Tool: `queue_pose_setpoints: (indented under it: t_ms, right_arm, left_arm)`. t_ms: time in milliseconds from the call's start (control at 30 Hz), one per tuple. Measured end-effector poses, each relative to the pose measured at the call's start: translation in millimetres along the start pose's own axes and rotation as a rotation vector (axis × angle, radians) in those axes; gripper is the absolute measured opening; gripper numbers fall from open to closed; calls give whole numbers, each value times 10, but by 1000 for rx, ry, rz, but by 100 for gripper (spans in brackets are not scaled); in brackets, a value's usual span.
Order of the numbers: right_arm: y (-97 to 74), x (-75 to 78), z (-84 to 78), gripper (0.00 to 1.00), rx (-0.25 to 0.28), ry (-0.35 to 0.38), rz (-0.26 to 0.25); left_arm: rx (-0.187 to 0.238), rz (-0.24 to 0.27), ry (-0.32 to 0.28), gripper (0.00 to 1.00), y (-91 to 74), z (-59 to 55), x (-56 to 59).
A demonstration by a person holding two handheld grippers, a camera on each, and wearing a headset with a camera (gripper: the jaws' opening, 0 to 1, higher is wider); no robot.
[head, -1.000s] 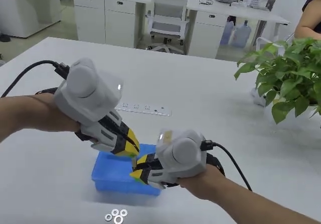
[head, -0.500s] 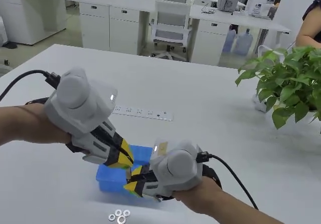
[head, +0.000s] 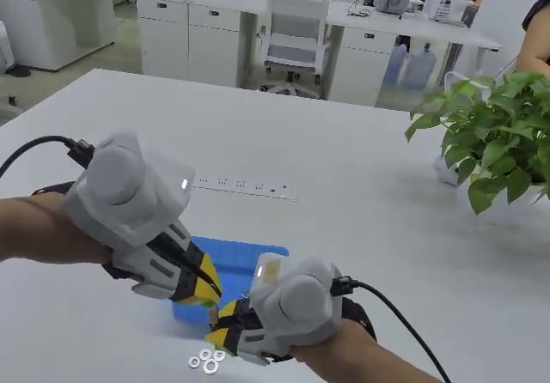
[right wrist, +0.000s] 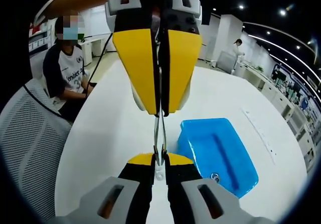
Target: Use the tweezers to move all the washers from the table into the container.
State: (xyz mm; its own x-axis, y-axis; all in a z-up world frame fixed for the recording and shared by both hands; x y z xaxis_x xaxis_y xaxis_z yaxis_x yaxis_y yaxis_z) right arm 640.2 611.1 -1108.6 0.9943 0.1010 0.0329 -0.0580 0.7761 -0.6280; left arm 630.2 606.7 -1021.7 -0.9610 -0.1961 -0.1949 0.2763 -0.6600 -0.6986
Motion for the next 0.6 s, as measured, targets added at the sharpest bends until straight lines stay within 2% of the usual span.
queue_pose_setpoints:
  t_ms: [600]
  right_arm:
    - [170, -153, -135, 10, -17, 9, 38]
  left_arm:
    - [-11, -19, -15, 5, 69, -188, 155]
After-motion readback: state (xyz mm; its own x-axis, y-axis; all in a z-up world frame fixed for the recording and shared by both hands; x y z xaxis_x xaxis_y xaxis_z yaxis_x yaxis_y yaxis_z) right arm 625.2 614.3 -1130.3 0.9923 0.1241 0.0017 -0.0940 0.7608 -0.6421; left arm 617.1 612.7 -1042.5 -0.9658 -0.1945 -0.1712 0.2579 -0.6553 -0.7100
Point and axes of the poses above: the centre of the closed fingertips' face, and the gripper's own axes: y roughly forward along the fingers, x roughly to its right, z roughly out of its top, the point moved 2 cm from there along -y, roughly backward along the fingers, and after that the axes turned 9 degrees about z, right-handed, at the moved point
